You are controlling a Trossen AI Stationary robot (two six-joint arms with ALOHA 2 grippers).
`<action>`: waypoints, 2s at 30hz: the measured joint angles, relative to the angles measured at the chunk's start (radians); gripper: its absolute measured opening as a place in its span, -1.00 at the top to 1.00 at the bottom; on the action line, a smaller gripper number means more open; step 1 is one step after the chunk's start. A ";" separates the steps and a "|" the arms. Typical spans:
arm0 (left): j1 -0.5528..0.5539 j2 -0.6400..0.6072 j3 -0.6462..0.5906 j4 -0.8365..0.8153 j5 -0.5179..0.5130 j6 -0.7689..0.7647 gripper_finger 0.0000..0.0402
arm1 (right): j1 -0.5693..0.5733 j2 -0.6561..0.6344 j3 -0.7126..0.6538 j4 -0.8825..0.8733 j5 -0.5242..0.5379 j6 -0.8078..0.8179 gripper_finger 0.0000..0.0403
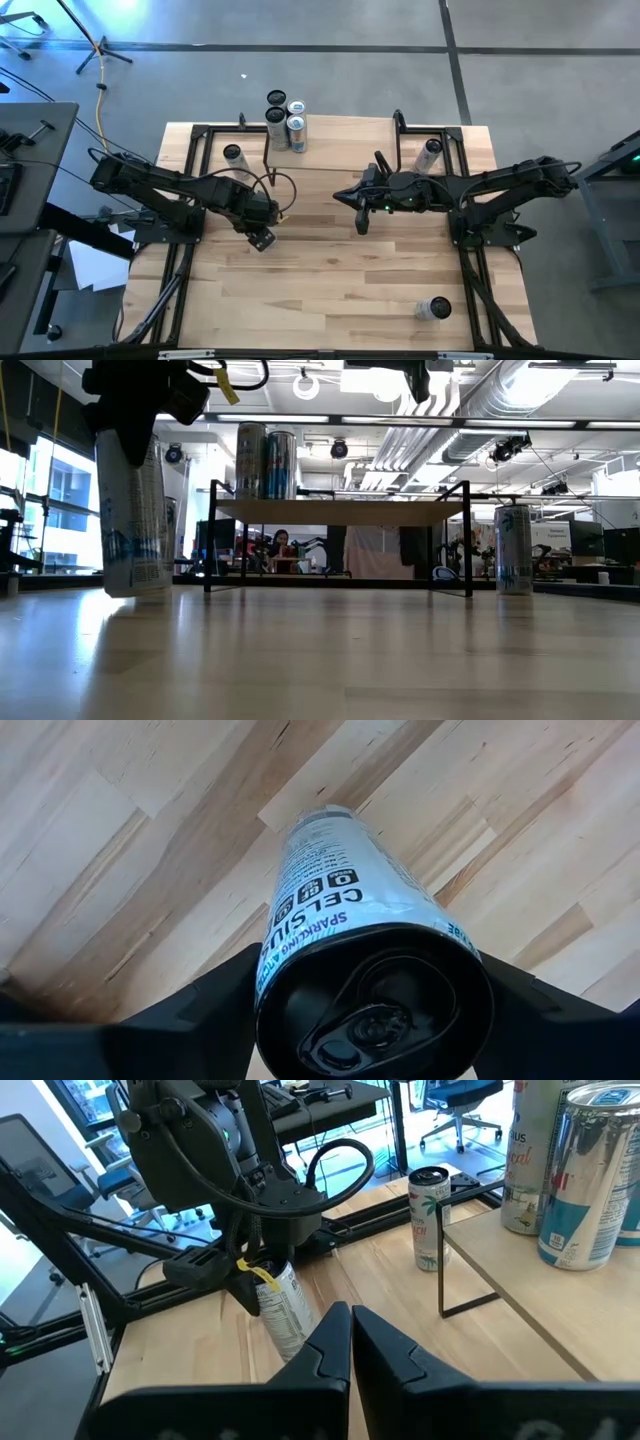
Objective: Place canned beverage on shelf
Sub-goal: Put the bottom left black soda can on the shelf
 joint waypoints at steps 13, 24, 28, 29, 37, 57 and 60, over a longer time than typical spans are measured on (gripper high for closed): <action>0.000 0.000 0.002 0.006 -0.004 0.056 -0.48 | 0.000 0.000 0.000 0.000 0.000 -0.001 1.00; 0.015 -0.105 0.087 -0.004 -0.070 0.132 -0.50 | 0.000 0.000 0.000 -0.002 0.000 0.003 1.00; 0.014 -0.180 0.111 0.000 -0.113 0.167 -0.50 | 0.000 0.000 0.000 -0.002 0.000 0.005 1.00; 0.011 -0.201 0.114 0.002 -0.133 0.171 -0.50 | 0.000 0.000 0.000 -0.004 0.000 0.004 1.00; -0.103 -0.394 0.115 0.018 -0.477 0.148 -0.50 | 0.000 0.000 0.000 -0.004 0.003 0.003 1.00; -0.335 -0.965 -0.452 0.724 -0.596 0.404 -0.50 | -0.001 0.000 0.000 -0.002 0.062 0.029 1.00; -0.335 -1.085 -0.527 0.745 -0.595 0.391 -0.50 | -0.001 0.000 0.000 -0.002 0.062 0.044 1.00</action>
